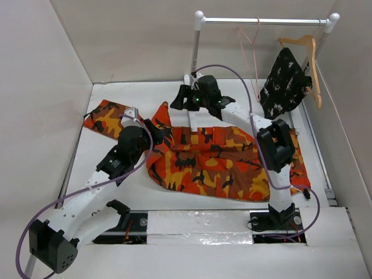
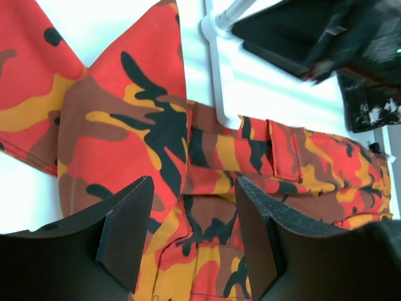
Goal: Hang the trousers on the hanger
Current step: Flatten out the trousers at the center of the board.
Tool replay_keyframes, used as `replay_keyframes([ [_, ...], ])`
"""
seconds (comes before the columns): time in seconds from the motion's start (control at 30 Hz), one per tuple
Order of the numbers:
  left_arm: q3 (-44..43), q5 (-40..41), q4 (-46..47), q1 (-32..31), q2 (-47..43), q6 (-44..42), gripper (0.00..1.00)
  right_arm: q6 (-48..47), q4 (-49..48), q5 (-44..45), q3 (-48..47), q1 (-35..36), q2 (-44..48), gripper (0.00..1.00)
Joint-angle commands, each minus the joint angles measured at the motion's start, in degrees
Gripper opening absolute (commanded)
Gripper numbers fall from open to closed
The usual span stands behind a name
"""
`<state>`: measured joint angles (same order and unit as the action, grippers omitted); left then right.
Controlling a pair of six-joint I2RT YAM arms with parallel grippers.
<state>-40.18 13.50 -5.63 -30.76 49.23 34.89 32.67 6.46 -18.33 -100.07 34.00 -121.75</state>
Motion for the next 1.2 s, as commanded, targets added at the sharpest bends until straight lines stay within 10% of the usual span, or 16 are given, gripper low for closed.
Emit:
replay_keyframes([
  [0.0, 0.1, -0.66, 2.81, -0.17, -0.1, -0.97, 0.51, -2.43, -5.75, -3.81, 4.33, -0.25, 4.33, 0.76],
  [0.37, 3.8, 0.65, -0.6, -0.17, -11.26, 0.79, 0.51, -3.57, -6.63, 4.35, 7.44, 7.57, 3.11, 0.73],
  [0.57, 3.8, -1.19, -1.93, -0.17, -16.27, 0.79, 0.51, -3.31, -6.64, 8.04, 3.5, 11.35, 0.82, 0.52],
  [0.77, 5.55, -4.08, -1.33, -0.17, -19.35, 1.05, 0.51, -3.58, -8.28, 15.34, 8.73, 11.71, 5.54, 0.76],
  [1.17, 7.49, -6.38, 1.32, -0.17, -18.47, 1.23, 0.51, -2.87, -9.01, 13.23, 12.36, 9.76, 2.84, 0.63],
])
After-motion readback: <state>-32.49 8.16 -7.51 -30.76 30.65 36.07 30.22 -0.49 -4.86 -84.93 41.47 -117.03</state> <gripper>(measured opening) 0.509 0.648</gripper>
